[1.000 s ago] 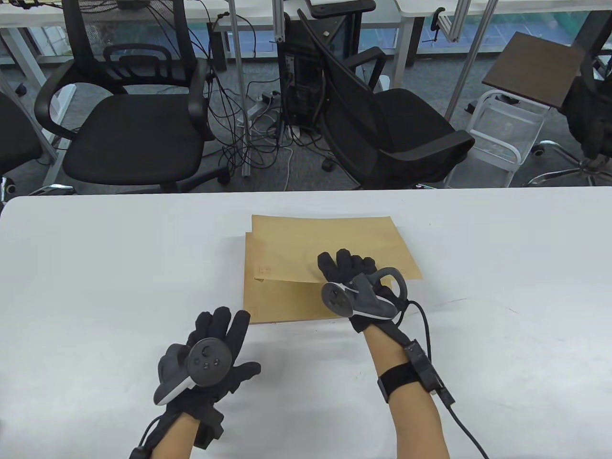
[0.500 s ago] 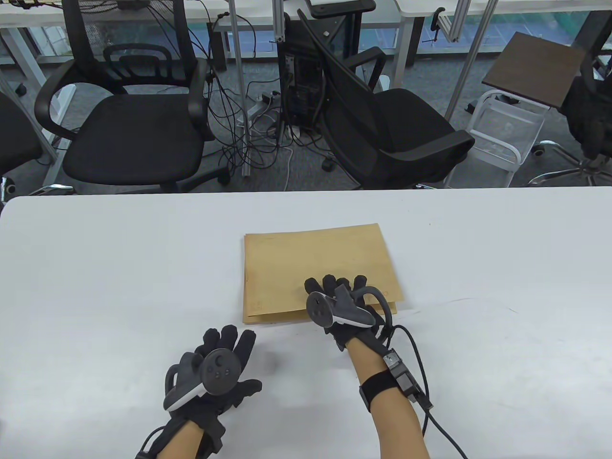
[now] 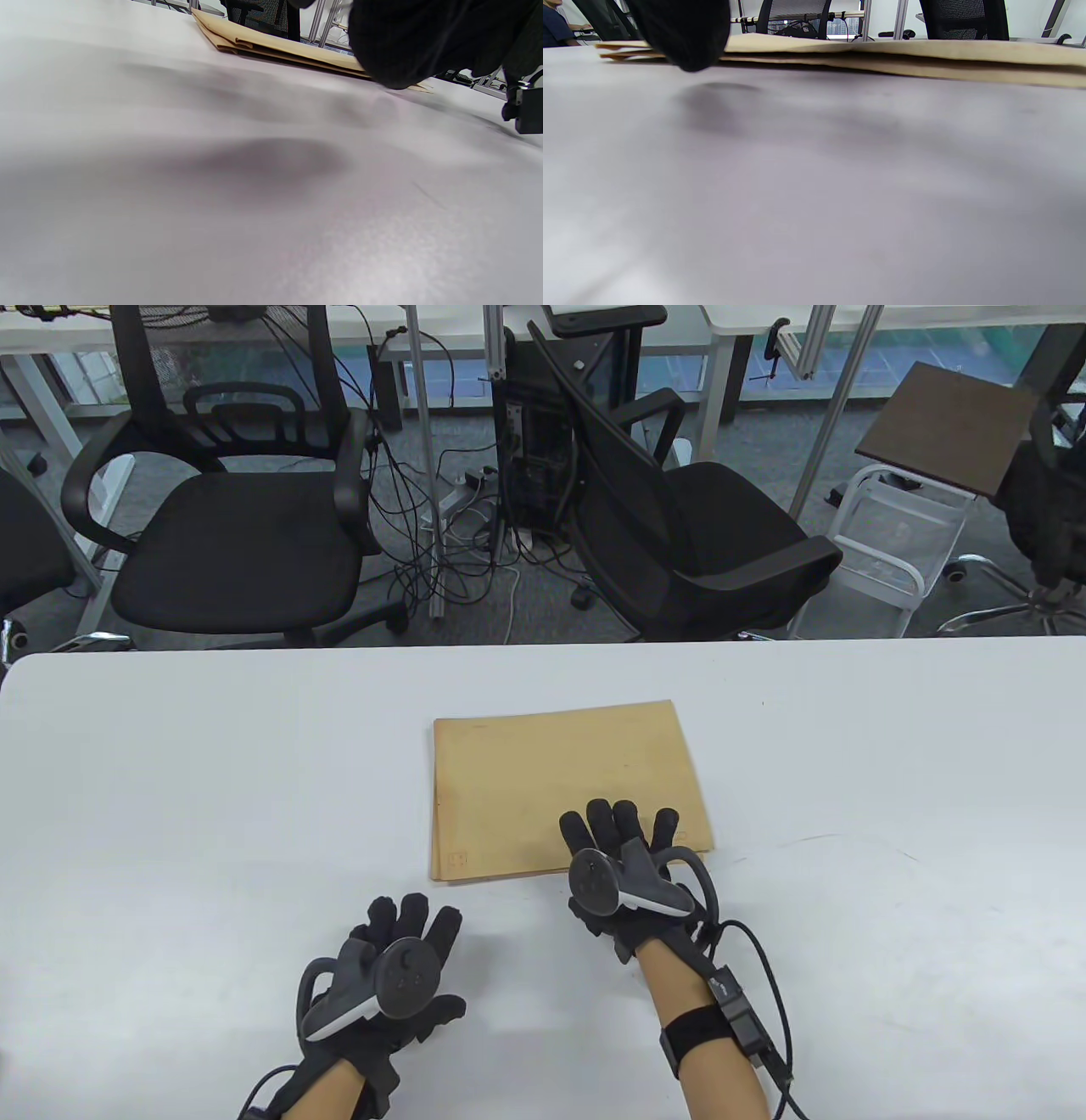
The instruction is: Stuff flat paper into A4 envelope
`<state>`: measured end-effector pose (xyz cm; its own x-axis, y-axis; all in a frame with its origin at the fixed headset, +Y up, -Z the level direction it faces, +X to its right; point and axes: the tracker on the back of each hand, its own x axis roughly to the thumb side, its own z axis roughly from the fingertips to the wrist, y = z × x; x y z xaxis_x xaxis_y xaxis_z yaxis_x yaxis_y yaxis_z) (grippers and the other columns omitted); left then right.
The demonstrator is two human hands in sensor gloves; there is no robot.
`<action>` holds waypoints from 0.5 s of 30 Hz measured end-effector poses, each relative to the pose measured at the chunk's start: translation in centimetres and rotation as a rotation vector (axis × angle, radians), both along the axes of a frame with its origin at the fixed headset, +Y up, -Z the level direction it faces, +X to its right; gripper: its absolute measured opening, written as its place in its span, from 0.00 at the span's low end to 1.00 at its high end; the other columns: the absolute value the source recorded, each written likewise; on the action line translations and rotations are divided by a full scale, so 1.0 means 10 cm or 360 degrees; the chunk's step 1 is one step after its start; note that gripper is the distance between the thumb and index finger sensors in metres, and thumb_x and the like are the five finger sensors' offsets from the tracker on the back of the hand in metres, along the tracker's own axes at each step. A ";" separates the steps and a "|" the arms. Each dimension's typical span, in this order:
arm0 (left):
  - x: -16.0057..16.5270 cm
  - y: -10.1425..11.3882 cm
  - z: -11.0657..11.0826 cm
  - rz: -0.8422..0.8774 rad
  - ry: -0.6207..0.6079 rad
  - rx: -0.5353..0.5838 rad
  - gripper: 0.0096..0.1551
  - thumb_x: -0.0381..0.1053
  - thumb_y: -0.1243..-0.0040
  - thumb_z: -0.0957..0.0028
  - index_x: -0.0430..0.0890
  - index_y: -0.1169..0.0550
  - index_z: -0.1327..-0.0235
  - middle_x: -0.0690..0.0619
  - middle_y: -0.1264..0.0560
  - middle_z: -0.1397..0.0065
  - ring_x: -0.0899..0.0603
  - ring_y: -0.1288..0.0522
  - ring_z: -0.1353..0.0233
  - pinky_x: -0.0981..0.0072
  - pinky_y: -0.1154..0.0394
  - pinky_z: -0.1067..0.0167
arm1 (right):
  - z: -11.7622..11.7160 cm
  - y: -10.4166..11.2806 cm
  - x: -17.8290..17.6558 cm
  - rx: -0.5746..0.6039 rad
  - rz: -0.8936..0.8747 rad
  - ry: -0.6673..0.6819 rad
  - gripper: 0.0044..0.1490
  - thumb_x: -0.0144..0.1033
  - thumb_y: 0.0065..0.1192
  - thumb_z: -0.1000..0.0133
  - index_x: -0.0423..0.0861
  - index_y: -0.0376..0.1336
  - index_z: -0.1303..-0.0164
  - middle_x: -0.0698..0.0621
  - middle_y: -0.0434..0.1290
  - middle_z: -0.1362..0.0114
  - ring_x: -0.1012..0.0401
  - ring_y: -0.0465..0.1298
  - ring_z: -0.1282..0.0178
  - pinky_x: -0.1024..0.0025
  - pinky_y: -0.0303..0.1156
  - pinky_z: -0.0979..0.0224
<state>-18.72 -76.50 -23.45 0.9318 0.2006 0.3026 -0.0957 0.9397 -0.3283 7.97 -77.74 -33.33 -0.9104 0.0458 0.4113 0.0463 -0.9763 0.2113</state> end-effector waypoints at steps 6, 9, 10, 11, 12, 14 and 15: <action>0.04 0.01 0.02 -0.0040 -0.0019 0.0036 0.57 0.66 0.38 0.53 0.54 0.51 0.15 0.38 0.61 0.12 0.20 0.61 0.18 0.25 0.55 0.26 | 0.28 0.16 0.16 0.0034 -0.0046 0.0063 0.65 0.59 0.54 0.40 0.44 0.21 0.16 0.31 0.27 0.13 0.29 0.32 0.15 0.23 0.19 0.36; 0.07 0.01 0.03 -0.0064 -0.0037 0.0052 0.57 0.66 0.38 0.53 0.55 0.52 0.15 0.39 0.64 0.12 0.20 0.64 0.18 0.25 0.57 0.25 | 0.44 0.23 0.22 0.0070 -0.0065 0.0123 0.66 0.62 0.52 0.40 0.43 0.20 0.16 0.31 0.23 0.15 0.29 0.29 0.16 0.23 0.18 0.37; 0.07 0.01 0.03 -0.0073 -0.0044 0.0044 0.57 0.66 0.39 0.53 0.56 0.53 0.16 0.40 0.65 0.12 0.20 0.65 0.18 0.25 0.58 0.25 | 0.48 0.24 0.23 0.0077 -0.0072 0.0139 0.66 0.63 0.52 0.40 0.43 0.20 0.16 0.32 0.22 0.16 0.29 0.27 0.17 0.23 0.18 0.37; 0.09 0.00 0.04 -0.0079 -0.0056 0.0028 0.57 0.67 0.39 0.52 0.56 0.54 0.16 0.41 0.66 0.13 0.21 0.66 0.19 0.25 0.59 0.25 | 0.55 0.26 0.26 0.0082 -0.0076 0.0158 0.67 0.64 0.51 0.40 0.42 0.20 0.17 0.32 0.20 0.17 0.29 0.26 0.17 0.23 0.18 0.37; 0.10 0.00 0.04 -0.0083 -0.0062 0.0021 0.57 0.67 0.40 0.52 0.57 0.54 0.16 0.41 0.68 0.13 0.21 0.67 0.19 0.25 0.59 0.25 | 0.60 0.27 0.28 0.0066 -0.0071 0.0166 0.67 0.64 0.51 0.40 0.42 0.19 0.17 0.32 0.19 0.18 0.29 0.25 0.18 0.23 0.17 0.37; 0.11 0.00 0.04 -0.0104 -0.0074 0.0013 0.57 0.68 0.41 0.52 0.58 0.56 0.16 0.43 0.70 0.14 0.22 0.71 0.20 0.26 0.62 0.25 | 0.69 0.29 0.32 0.0036 -0.0074 0.0185 0.68 0.65 0.49 0.39 0.41 0.17 0.18 0.32 0.16 0.19 0.29 0.22 0.20 0.24 0.16 0.38; 0.12 0.00 0.05 -0.0126 -0.0082 0.0011 0.57 0.68 0.41 0.51 0.58 0.57 0.17 0.43 0.71 0.15 0.23 0.72 0.20 0.26 0.63 0.25 | 0.73 0.29 0.34 0.0032 -0.0085 0.0197 0.68 0.66 0.49 0.39 0.41 0.17 0.18 0.32 0.16 0.19 0.29 0.22 0.20 0.24 0.16 0.38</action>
